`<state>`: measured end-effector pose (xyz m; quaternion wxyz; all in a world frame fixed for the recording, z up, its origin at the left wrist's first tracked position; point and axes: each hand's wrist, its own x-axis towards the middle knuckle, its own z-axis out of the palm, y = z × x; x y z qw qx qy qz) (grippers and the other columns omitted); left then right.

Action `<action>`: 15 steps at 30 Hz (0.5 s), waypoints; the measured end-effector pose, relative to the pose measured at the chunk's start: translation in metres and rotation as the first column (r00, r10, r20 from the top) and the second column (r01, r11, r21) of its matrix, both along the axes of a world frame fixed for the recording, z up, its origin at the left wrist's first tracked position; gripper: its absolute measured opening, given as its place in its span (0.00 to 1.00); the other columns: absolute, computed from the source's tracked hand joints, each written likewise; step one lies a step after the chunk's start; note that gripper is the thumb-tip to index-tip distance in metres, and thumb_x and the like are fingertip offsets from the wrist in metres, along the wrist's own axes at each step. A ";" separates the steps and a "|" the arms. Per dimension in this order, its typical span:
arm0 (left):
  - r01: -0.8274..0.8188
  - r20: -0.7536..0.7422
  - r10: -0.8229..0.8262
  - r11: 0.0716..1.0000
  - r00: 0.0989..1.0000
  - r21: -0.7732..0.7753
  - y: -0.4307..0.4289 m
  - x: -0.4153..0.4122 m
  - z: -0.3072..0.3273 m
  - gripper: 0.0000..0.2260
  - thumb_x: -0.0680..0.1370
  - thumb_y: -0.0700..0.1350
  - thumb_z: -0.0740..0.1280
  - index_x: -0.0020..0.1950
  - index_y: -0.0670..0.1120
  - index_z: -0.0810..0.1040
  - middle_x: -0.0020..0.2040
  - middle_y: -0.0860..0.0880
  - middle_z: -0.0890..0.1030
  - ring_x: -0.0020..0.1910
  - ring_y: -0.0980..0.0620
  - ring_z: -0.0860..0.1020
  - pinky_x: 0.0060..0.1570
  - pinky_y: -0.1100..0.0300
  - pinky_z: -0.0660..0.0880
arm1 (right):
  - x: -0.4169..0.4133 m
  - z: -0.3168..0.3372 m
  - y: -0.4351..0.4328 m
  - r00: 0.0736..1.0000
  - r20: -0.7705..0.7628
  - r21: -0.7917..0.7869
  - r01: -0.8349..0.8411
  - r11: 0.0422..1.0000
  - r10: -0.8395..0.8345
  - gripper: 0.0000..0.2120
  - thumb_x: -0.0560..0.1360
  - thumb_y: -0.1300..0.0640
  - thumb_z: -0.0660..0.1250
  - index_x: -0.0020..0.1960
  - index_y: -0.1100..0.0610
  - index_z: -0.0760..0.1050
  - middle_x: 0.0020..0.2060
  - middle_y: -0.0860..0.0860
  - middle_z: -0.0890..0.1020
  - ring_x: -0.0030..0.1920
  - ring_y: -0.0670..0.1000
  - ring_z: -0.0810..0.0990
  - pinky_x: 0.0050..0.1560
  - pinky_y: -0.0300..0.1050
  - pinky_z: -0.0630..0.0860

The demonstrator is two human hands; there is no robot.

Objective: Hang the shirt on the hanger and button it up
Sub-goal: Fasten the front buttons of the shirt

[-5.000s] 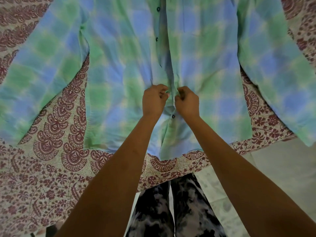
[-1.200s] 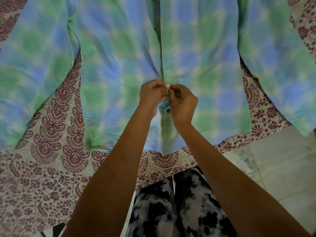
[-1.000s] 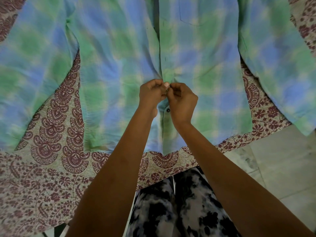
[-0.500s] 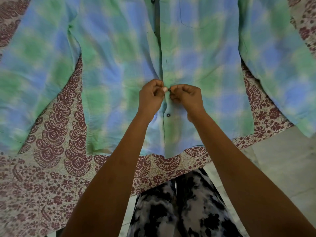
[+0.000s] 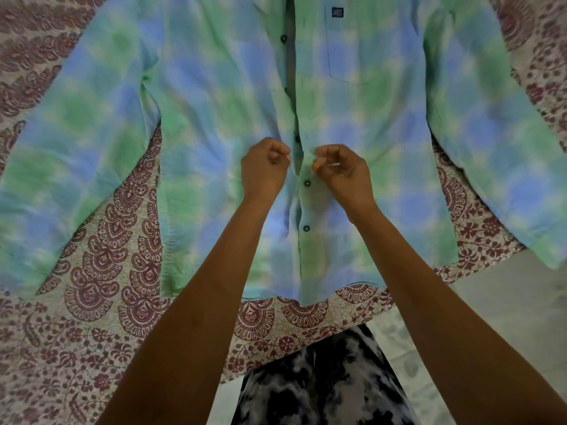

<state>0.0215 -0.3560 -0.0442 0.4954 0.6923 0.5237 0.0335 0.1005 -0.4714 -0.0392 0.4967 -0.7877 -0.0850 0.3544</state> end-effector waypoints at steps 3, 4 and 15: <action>-0.004 0.042 0.003 1.000 0.999 0.014 0.018 0.014 0.001 0.09 0.70 0.32 0.64 0.42 0.42 0.82 0.42 0.43 0.84 0.43 0.44 0.82 0.49 0.51 0.79 | 0.009 0.004 0.019 0.996 0.083 -0.062 -0.029 0.998 0.034 0.19 0.68 0.63 0.72 0.58 0.59 0.73 0.46 0.52 0.77 0.37 0.47 0.76 0.45 0.35 0.75; 0.030 0.044 -0.031 0.999 0.999 0.026 0.021 0.019 0.001 0.09 0.71 0.33 0.64 0.43 0.42 0.82 0.43 0.43 0.84 0.44 0.45 0.82 0.49 0.54 0.78 | 0.011 0.003 0.025 0.989 0.117 -0.119 -0.075 0.990 0.089 0.22 0.68 0.61 0.72 0.60 0.58 0.72 0.48 0.53 0.76 0.39 0.49 0.75 0.47 0.40 0.75; 0.373 -0.205 -0.337 0.911 0.919 0.174 0.020 0.041 -0.016 0.06 0.73 0.43 0.69 0.48 0.43 0.80 0.47 0.43 0.82 0.48 0.46 0.80 0.44 0.57 0.75 | 0.017 -0.012 0.036 0.939 0.291 -0.402 -0.055 0.914 0.185 0.09 0.74 0.57 0.64 0.53 0.58 0.76 0.45 0.56 0.83 0.45 0.56 0.81 0.40 0.42 0.72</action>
